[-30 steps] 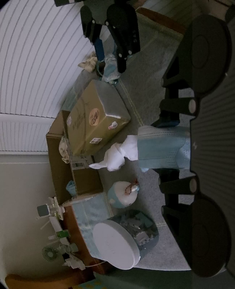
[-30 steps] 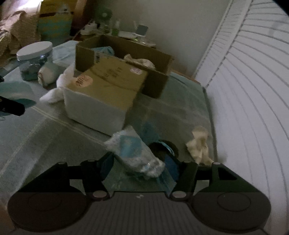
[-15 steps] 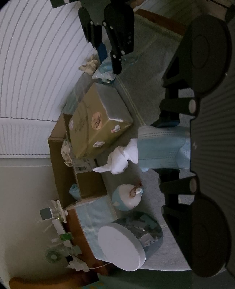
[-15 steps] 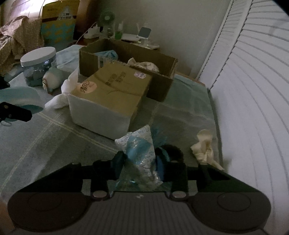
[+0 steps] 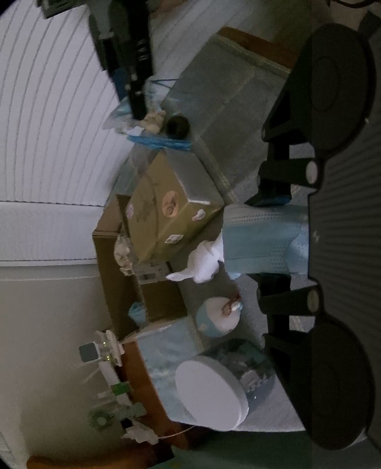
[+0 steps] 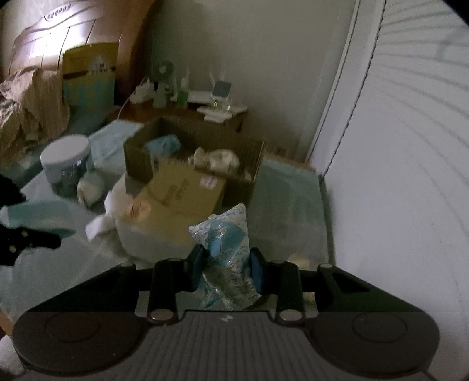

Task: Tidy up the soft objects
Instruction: 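Carry the lace pouch into the cardboard box and open the right gripper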

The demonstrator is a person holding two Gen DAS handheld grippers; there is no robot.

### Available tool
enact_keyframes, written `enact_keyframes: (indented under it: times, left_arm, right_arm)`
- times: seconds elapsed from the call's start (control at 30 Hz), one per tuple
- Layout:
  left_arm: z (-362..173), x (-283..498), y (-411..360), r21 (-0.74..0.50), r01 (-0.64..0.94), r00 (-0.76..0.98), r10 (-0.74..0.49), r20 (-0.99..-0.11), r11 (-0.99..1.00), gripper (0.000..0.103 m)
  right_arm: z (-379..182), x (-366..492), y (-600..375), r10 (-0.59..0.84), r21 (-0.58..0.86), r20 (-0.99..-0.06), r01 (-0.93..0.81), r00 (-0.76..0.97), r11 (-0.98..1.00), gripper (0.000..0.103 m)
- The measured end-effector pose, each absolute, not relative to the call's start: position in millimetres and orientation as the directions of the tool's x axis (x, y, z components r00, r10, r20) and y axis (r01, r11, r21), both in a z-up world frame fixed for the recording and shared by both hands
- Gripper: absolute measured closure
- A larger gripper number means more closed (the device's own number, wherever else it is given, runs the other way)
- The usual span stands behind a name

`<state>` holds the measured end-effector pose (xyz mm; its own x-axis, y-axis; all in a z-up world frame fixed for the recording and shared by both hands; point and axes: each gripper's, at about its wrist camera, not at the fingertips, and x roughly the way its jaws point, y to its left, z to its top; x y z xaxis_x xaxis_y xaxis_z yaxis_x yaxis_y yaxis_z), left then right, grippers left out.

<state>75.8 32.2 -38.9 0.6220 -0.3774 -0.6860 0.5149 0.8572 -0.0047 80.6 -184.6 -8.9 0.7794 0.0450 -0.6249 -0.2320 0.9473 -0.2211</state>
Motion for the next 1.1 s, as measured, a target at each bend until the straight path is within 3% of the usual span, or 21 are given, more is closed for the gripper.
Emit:
enact_keyframes:
  times: [0.6,1.1]
  left_arm:
    - [-35,77,55,-0.036,0.451,0.657,-0.358,-0.664,0.892,0.065]
    - [-41,95,69,-0.025,0.354,0.67,-0.272,-0.691,0.935,0.065]
  right_arm:
    - [70,184,-147,0.176,-0.269,-0.558,-0.377,0.811,0.886,0.065]
    - [33,295,-90,0.313,-0.09,-0.621,-0.462,0.719,0.882,0.065]
